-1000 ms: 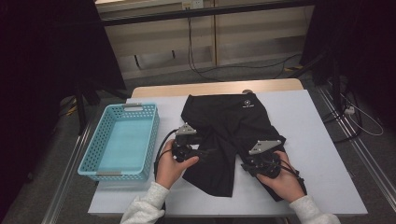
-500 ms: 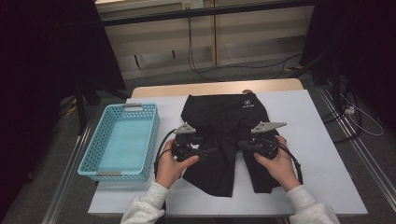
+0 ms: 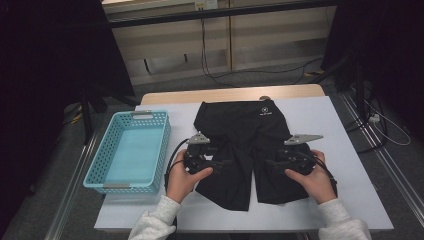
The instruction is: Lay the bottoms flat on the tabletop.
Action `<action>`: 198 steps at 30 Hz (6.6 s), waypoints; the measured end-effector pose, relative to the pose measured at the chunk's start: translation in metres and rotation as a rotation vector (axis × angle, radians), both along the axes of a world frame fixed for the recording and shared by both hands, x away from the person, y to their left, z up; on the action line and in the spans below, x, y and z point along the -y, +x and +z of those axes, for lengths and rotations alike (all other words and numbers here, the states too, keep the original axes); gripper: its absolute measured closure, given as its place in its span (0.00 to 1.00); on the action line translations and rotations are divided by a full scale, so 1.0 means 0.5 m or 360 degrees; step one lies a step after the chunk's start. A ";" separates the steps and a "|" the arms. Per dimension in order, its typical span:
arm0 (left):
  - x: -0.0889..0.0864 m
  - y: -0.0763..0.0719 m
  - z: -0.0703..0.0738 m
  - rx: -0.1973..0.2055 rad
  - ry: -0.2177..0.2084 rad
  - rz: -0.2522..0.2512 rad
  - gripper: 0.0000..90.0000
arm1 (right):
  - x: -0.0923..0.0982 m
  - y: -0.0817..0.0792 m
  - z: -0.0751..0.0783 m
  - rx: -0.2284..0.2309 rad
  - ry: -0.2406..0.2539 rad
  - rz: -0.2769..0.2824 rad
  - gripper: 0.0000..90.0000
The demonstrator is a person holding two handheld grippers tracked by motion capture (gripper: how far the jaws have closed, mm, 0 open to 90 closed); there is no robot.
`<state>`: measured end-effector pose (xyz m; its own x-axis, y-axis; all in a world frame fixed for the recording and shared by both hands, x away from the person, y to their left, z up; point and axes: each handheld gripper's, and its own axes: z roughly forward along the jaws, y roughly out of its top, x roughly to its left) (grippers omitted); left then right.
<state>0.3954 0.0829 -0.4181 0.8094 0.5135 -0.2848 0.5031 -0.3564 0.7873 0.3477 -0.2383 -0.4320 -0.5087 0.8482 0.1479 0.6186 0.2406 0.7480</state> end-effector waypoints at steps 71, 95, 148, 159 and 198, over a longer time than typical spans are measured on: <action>0.221 -0.075 -0.077 0.0209 0.0361 -0.0395 0.77 | 0.159 -0.128 -0.030 -0.0009 -0.0083 -0.0381 0.27; 0.145 -0.052 -0.048 -0.0046 0.0279 -0.0234 0.98 | 0.112 -0.097 -0.036 -0.0014 -0.0119 -0.0386 0.39; 0.166 -0.064 -0.058 -0.0018 0.0275 -0.0262 0.96 | 0.126 -0.133 -0.005 0.0032 -0.0122 -0.0331 0.61; 0.173 -0.069 -0.058 -0.0027 0.0268 -0.0291 0.95 | 0.093 -0.131 -0.038 -0.0128 -0.0163 -0.0279 0.78; 0.152 -0.051 -0.055 -0.0028 0.0269 -0.0196 0.53 | 0.151 -0.139 -0.020 -0.0113 -0.0185 -0.0243 0.67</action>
